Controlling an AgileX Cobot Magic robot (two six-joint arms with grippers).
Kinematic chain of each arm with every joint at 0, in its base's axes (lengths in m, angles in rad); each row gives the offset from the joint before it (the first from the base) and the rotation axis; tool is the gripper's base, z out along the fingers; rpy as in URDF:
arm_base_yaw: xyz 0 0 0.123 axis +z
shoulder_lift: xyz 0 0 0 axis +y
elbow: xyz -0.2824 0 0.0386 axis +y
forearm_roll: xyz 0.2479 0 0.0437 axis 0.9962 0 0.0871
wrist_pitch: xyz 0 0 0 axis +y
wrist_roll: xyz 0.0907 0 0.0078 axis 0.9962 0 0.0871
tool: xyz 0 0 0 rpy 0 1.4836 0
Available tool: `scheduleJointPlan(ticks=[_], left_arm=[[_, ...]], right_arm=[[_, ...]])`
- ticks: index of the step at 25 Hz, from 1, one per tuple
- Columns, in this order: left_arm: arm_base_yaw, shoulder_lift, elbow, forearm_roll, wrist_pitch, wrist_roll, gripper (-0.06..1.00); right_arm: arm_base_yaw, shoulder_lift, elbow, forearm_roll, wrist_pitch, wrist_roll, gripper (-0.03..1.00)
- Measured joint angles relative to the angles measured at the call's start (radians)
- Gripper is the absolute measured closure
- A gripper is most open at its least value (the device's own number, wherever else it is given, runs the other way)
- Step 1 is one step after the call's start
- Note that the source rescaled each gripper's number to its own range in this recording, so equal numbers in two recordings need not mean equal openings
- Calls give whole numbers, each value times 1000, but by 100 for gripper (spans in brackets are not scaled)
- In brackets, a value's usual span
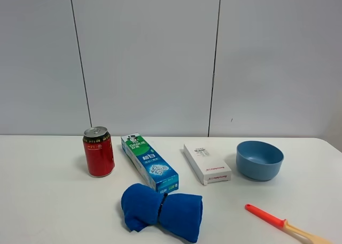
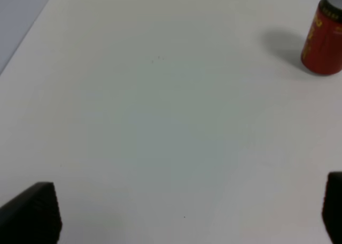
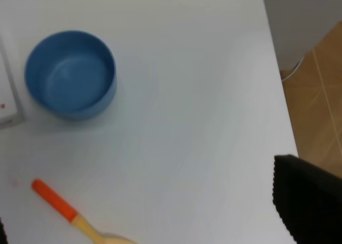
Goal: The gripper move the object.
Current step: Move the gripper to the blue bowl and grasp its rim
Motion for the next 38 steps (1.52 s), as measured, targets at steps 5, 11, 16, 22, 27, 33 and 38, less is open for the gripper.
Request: scheduleJointPlan(ticks=[5, 11, 16, 22, 27, 33, 38], left_arm=[[0, 0, 0, 0, 0, 0, -6], [0, 0, 0, 0, 0, 0, -6], [0, 0, 0, 0, 0, 0, -6], [0, 0, 0, 0, 0, 0, -6], [0, 0, 0, 0, 0, 0, -6], [0, 0, 0, 0, 0, 0, -6], [0, 0, 0, 0, 0, 0, -6]], right_arm=[[0, 205, -173, 6, 2, 4, -3], [0, 423, -383, 15, 78, 4, -2], [0, 576, -497, 68, 172, 4, -2], [59, 708, -523, 97, 185, -30, -2], [206, 800, -523, 75, 141, -64, -2], [350, 900, -526, -3, 35, -70, -2], [387, 958, -526, -32, 24, -70, -2]])
